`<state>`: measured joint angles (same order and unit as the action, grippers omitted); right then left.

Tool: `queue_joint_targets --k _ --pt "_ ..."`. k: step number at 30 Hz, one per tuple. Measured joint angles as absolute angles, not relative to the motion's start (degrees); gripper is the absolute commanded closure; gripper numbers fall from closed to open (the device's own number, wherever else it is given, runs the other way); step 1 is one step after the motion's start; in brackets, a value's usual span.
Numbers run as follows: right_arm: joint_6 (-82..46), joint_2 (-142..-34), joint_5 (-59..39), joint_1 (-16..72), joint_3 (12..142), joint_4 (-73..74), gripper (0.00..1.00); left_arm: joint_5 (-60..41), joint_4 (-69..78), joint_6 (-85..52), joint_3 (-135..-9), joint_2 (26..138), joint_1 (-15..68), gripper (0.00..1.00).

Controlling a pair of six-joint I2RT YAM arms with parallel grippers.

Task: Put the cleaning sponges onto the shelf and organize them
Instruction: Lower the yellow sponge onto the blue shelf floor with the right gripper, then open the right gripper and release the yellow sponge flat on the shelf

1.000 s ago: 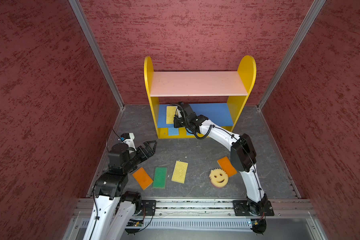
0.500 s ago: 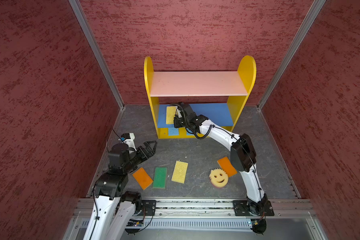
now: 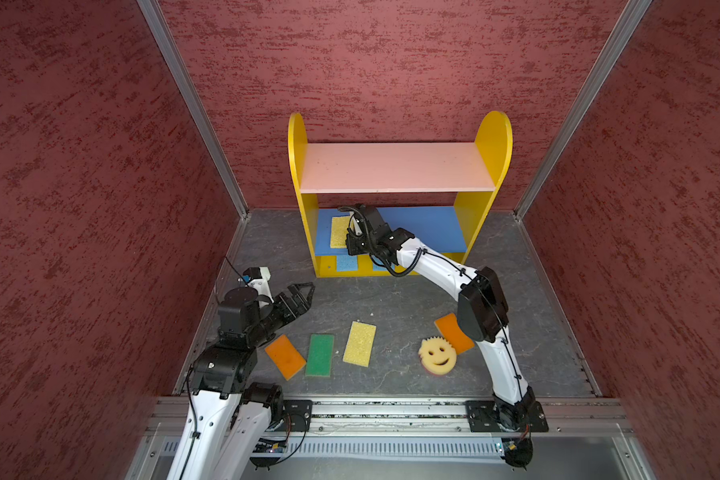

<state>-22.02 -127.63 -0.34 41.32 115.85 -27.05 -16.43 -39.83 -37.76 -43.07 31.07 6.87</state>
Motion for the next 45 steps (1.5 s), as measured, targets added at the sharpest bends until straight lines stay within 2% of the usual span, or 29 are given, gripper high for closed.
queue_joint_targets --k 10,13,18,24,32,45 --pt "-20.8 -128.1 1.8 41.1 116.8 -27.8 0.57 -16.4 -39.8 -37.8 -43.1 31.1 6.8 0.0" --pt "-20.3 -128.1 1.8 41.1 116.8 -27.8 0.57 -16.4 -39.8 -37.8 -43.1 31.1 6.7 0.0" --pt "-19.0 -128.1 1.5 41.0 116.8 -27.8 0.64 -16.5 -39.8 -37.8 -43.1 31.1 6.7 0.0" --pt "-17.5 -128.1 0.4 40.9 116.8 -27.7 0.66 -16.5 -39.8 -37.8 -43.1 31.1 6.7 0.0" --pt "-15.4 -128.1 -0.5 40.6 116.8 -27.7 0.66 -16.5 -39.8 -37.8 -43.1 31.5 6.7 0.0" --pt "-14.5 -128.1 -1.1 40.3 116.8 -27.7 0.58 -16.6 -39.8 -38.1 -43.1 31.7 6.7 0.0"
